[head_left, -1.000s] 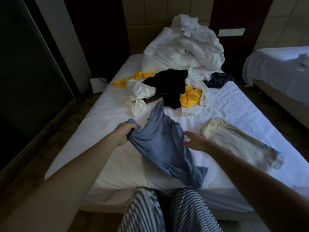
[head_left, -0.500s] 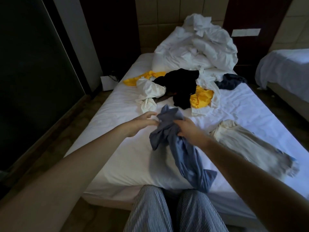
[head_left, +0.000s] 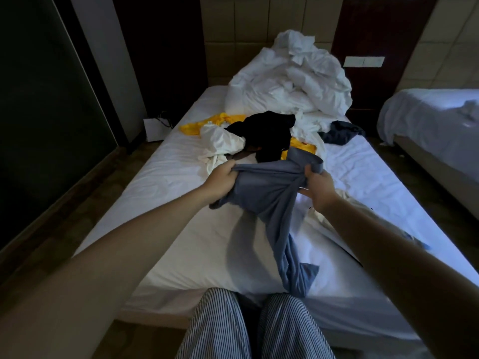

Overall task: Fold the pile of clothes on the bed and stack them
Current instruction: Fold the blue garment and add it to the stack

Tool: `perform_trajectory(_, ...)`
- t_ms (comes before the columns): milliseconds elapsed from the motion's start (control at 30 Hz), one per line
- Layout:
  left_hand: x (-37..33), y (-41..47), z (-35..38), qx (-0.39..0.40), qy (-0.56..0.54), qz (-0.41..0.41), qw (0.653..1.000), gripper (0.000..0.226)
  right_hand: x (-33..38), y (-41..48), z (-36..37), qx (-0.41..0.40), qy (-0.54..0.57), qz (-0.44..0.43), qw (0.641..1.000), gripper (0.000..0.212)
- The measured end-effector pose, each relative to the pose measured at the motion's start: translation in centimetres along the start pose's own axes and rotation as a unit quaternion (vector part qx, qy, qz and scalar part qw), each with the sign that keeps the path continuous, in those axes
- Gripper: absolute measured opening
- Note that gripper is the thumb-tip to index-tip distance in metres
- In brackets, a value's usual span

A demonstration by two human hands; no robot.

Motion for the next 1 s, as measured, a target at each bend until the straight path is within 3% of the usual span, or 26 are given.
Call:
perform_trajectory(67,-2.5,0.7,0.1,0.018,-0.018,0.015,1.0,0.028,0.1,0.6,-0.3,-0.021,-0.047,-0.017,0.999,0.024)
perform_trajectory(133,-4.2,1.3,0.6,0.059,0.018,0.037,0.997,0.025,0.8,1.1,-0.2,-0.034,-0.145,-0.071,0.986,0.063)
perform_trajectory(200,-5.1,1.8,1.3,0.098,0.063,0.05,0.992,0.02,2.6,0.5,0.8,-0.014,-0.256,-0.231,0.938,0.084)
perform_trajectory(267,-5.7,1.6,2.1,0.127,0.058,0.036,0.99,0.025,3.6,-1.1,2.9,0.108,-0.358,-0.365,0.853,0.09)
perform_trajectory(300,-5.9,1.4,2.5,0.139,0.041,0.021,0.989,0.026,3.2,-1.9,3.8,0.189,-0.386,-0.351,0.832,0.092)
perform_trajectory(333,-6.1,1.2,2.9,0.151,0.026,0.004,0.988,0.024,2.6,-2.4,4.3,0.258,-0.387,-0.299,0.834,0.094)
perform_trajectory(400,-6.3,0.6,3.5,0.177,0.006,-0.022,0.984,0.023,1.7,-2.4,4.4,0.29,-0.368,-0.234,0.852,0.089)
perform_trajectory(500,-5.5,0.0,3.5,0.239,-0.02,-0.036,0.97,0.013,1.7,-2.6,3.9,0.255,-0.429,-0.264,0.825,0.042)
perform_trajectory(567,-4.7,-1.0,3.4,0.319,-0.034,-0.046,0.946,0.04,2.1,-2.5,3.1,0.223,-0.393,-0.251,0.856,0.024)
perform_trajectory(633,-4.3,-2.3,3.7,0.362,-0.055,-0.028,0.93,0.062,2.8,-2.2,2.1,0.192,-0.327,-0.211,0.901,0.021)
perform_trajectory(700,-4.7,-3.0,5.0,0.317,-0.072,0.002,0.946,0.06,3.4,-2.1,1.2,0.16,-0.293,-0.187,0.924,0.018)
perform_trajectory(767,-5.3,-2.3,6.6,0.201,-0.068,0.024,0.977,0.032,3.6,-1.6,0.5,0.129,-0.303,-0.19,0.925,0.019)
perform_trajectory(833,-5.7,-1.1,7.5,0.119,-0.029,0.022,0.992,0.004,3.6,-0.5,-0.3,0.104,-0.382,-0.228,0.889,0.022)
perform_trajectory(867,-5.8,-0.4,7.8,0.1,-0.003,0.018,0.995,0.014,3.6,-0.3,-0.7,0.104,-0.443,-0.246,0.856,0.025)
perform_trajectory(933,-6.0,0.2,8.1,0.111,0.012,0.011,0.994,0.025,3.3,-0.2,-0.9,0.157,-0.523,-0.277,0.791,0.055)
perform_trajectory(1000,-6.9,-0.2,8.1,0.145,-0.035,-0.008,0.989,0.023,3.0,-1.5,-0.1,0.257,-0.487,-0.285,0.785,0.093)
Point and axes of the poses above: each hand's wrist, its own y-axis towards the middle knuckle, its own z-axis out of the palm, x = y × z, the point moved 4 cm from there along y, towards the middle knuckle, and after that the axes turned 10 degrees about -x, right-handed, at the moved point
